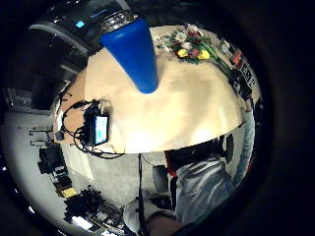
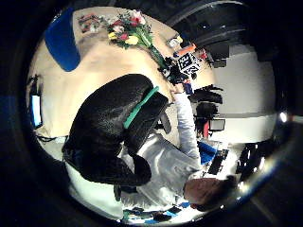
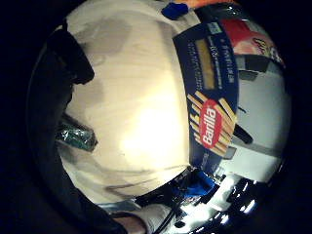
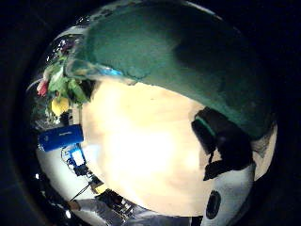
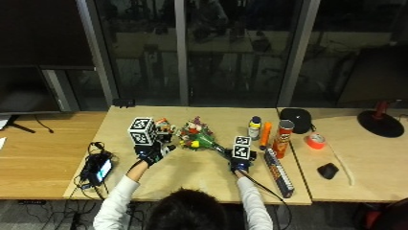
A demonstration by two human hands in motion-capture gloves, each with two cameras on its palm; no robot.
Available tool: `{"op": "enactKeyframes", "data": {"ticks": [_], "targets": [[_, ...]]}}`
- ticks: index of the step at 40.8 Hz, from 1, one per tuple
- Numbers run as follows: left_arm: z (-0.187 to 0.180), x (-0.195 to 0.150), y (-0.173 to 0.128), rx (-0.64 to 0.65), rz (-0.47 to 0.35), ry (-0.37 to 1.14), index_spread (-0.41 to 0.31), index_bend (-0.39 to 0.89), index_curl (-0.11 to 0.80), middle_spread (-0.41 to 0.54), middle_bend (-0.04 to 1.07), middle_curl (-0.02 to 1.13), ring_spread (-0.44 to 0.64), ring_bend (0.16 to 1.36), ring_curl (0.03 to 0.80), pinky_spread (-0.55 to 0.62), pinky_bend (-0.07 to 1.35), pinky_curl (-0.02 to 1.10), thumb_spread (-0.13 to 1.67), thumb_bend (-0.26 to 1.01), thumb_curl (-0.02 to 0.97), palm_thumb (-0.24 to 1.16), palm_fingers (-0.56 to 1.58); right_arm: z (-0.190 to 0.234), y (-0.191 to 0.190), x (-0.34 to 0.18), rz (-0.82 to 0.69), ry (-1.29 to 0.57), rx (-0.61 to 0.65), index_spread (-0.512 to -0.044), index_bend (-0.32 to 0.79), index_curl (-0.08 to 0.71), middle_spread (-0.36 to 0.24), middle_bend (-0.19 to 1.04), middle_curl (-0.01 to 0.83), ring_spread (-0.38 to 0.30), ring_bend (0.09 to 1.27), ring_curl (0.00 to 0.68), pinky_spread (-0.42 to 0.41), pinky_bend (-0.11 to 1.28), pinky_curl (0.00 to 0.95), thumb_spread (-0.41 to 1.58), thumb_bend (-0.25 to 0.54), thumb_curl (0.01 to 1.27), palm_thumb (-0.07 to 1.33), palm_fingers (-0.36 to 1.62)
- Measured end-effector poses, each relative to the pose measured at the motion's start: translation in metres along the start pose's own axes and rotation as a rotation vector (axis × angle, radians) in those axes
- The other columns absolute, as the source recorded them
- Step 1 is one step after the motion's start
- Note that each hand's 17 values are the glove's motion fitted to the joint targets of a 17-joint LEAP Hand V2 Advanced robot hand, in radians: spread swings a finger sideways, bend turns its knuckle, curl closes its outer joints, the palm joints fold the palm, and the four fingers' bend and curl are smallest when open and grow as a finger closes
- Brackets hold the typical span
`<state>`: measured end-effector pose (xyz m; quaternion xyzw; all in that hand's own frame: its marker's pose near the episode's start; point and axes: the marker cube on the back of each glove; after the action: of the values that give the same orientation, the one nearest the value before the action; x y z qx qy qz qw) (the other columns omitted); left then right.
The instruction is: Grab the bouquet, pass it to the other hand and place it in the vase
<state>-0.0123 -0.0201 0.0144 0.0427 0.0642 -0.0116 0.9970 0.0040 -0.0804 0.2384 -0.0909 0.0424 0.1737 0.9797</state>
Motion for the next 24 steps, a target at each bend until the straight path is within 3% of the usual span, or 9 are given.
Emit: {"op": "enactKeyframes", "data": {"ticks": [5, 6, 9, 12, 14, 17, 24], "targets": [[0.002, 0.004, 0.001, -0.009, 0.012, -0.01, -0.001, 0.15, 0.311, 0.254, 0.2, 0.33, 0.4, 0.54, 0.261, 0.39, 0.3, 0.33, 1.08, -0.02, 0.261, 0.12, 0.17, -0.007, -0.001, -0.001, 0.032, -0.045, 0.016, -0.238, 0.29, 0.242, -0.161, 0.37, 0.432, -0.186, 0.69, 0.39, -0.234, 0.62, 0.362, 1.04, 0.068, 0.37, 0.81, 1.18], [0.002, 0.004, 0.001, -0.013, 0.012, -0.01, -0.001, 0.15, 0.311, 0.254, 0.19, 0.33, 0.4, 0.54, 0.261, 0.39, 0.3, 0.33, 1.08, -0.02, 0.262, 0.12, 0.17, -0.007, -0.003, 0.0, 0.043, -0.06, 0.026, -0.242, 0.32, 0.263, -0.16, 0.39, 0.442, -0.208, 0.69, 0.393, -0.245, 0.55, 0.342, 1.07, 0.1, 0.38, 0.86, 1.21], [0.002, 0.004, 0.001, -0.027, 0.011, -0.005, -0.001, 0.15, 0.311, 0.252, 0.19, 0.34, 0.4, 0.54, 0.261, 0.39, 0.3, 0.33, 1.08, -0.02, 0.264, 0.12, 0.17, -0.006, -0.01, 0.001, 0.061, -0.126, 0.086, -0.248, 0.3, 0.287, -0.173, 0.4, 0.452, -0.224, 0.7, 0.406, -0.264, 0.52, 0.343, 1.08, 0.111, 0.39, 0.91, 1.27], [0.001, 0.003, 0.001, -0.042, 0.007, 0.008, -0.001, 0.15, 0.311, 0.249, 0.19, 0.34, 0.4, 0.54, 0.261, 0.39, 0.3, 0.33, 1.08, -0.02, 0.265, 0.12, 0.18, -0.005, -0.016, 0.003, 0.089, -0.193, 0.232, -0.254, 0.2, 0.29, -0.19, 0.45, 0.474, -0.221, 0.76, 0.432, -0.293, 0.6, 0.374, 0.99, 0.086, 0.42, 0.93, 1.39], [0.0, 0.002, 0.002, -0.063, 0.007, 0.023, -0.001, 0.15, 0.311, 0.248, 0.19, 0.34, 0.4, 0.54, 0.263, 0.4, 0.3, 0.33, 1.07, -0.03, 0.264, 0.11, 0.18, -0.008, -0.021, 0.005, 0.104, -0.233, 0.329, -0.247, 0.29, 0.332, -0.193, 0.53, 0.502, -0.219, 0.78, 0.444, -0.283, 0.6, 0.376, 0.97, 0.058, 0.42, 0.91, 1.54], [-0.006, 0.002, 0.007, -0.103, 0.02, 0.058, -0.002, 0.15, 0.31, 0.247, 0.19, 0.34, 0.4, 0.54, 0.263, 0.4, 0.31, 0.34, 1.07, -0.04, 0.257, 0.07, 0.18, -0.017, -0.026, 0.006, 0.097, -0.331, 0.404, -0.241, 0.38, 0.367, -0.19, 0.59, 0.527, -0.212, 0.81, 0.461, -0.278, 0.59, 0.393, 0.92, 0.023, 0.44, 0.9, 1.57], [-0.026, 0.005, 0.008, -0.077, 0.042, 0.175, -0.002, 0.14, 0.305, 0.244, 0.2, 0.35, 0.39, 0.55, 0.268, 0.39, 0.3, 0.34, 1.04, -0.03, 0.254, 0.01, 0.2, -0.066, -0.001, -0.013, 0.052, -0.719, 0.314, -0.233, 0.46, 0.436, -0.177, 0.68, 0.567, -0.204, 0.88, 0.5, -0.261, 0.68, 0.442, 0.78, 0.016, 0.51, 0.99, 1.49]]}}
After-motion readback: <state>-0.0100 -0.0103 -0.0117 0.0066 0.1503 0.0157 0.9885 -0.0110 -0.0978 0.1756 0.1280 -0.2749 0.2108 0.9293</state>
